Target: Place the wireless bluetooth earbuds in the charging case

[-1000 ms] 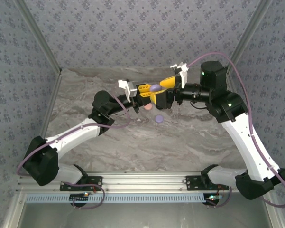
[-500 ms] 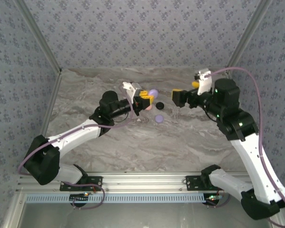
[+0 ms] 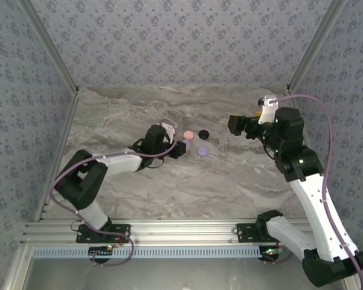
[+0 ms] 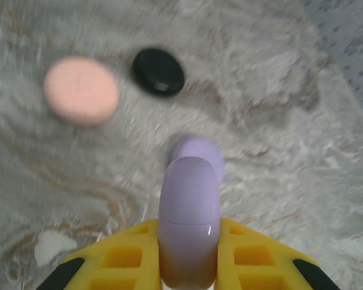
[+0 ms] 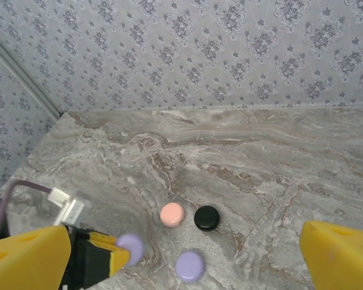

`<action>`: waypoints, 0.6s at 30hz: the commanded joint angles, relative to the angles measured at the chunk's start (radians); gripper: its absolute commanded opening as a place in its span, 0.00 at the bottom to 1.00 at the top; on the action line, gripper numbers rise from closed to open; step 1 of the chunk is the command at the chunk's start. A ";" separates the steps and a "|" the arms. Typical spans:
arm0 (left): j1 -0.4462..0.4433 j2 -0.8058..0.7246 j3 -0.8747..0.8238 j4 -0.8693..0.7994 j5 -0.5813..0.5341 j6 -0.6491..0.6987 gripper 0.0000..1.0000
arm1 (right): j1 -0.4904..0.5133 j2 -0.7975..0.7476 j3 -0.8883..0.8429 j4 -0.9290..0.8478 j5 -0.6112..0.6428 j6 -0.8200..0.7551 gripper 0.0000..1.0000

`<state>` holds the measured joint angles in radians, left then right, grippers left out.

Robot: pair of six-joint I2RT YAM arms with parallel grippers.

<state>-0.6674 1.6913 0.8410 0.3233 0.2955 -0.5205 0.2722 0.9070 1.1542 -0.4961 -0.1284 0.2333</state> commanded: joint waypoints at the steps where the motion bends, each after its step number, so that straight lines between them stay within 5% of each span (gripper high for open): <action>1: 0.002 0.045 0.043 -0.007 0.020 -0.073 0.00 | -0.008 0.005 -0.005 0.029 -0.027 0.018 1.00; 10: 0.009 0.148 0.073 -0.011 0.062 -0.116 0.02 | -0.008 0.032 -0.009 0.030 -0.037 0.018 1.00; 18: 0.021 0.173 0.062 -0.010 0.049 -0.126 0.27 | -0.011 0.044 -0.010 0.027 -0.033 0.012 1.00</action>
<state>-0.6540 1.8534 0.8913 0.3149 0.3317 -0.6376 0.2676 0.9516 1.1465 -0.4885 -0.1535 0.2401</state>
